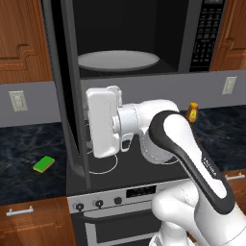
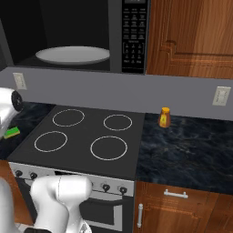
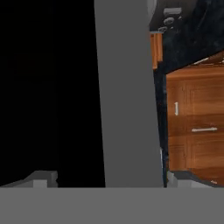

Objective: Place the sponge inside the microwave to prepare for sanitizing.

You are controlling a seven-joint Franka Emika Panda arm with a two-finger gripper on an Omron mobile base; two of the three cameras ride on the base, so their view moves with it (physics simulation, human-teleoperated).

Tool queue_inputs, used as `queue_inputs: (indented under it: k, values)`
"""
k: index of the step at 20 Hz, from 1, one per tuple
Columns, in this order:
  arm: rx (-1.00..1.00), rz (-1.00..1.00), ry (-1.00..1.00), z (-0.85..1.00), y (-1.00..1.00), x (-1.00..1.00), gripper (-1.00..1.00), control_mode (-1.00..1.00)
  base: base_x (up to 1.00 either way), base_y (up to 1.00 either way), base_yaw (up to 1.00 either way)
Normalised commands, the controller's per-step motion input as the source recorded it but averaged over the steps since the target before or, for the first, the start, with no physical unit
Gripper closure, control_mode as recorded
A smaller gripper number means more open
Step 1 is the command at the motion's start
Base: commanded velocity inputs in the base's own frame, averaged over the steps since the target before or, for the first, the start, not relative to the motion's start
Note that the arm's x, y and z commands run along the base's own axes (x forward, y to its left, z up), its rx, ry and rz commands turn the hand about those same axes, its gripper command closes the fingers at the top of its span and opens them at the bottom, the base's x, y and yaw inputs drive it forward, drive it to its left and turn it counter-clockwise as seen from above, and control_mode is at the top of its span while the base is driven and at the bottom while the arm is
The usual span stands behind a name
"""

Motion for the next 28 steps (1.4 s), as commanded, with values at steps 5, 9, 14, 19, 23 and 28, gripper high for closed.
queue_inputs:
  k: [5,9,14,19,23,28]
  values:
    - [-0.01,-0.23,0.07,-0.09,-0.34,0.0,-1.0,-1.0,0.0,0.0,0.0]
    - [-0.05,-0.16,0.03,-0.2,-0.45,0.0,-1.0,-1.0,0.0,0.0,0.0]
    - [-0.15,-0.12,0.04,-0.45,-0.18,0.17,-1.0,-1.0,0.0,0.0,0.0]
    - [-0.06,-0.08,-0.02,-0.12,-0.15,0.31,-1.0,-1.0,0.0,0.0,0.0]
    - [-0.13,-0.07,-0.02,-0.23,-0.23,0.37,-1.0,-1.0,0.0,0.0,0.0]
    - [-0.18,-0.06,0.1,-0.36,-0.06,0.55,-1.0,-1.0,0.0,0.0,0.0]
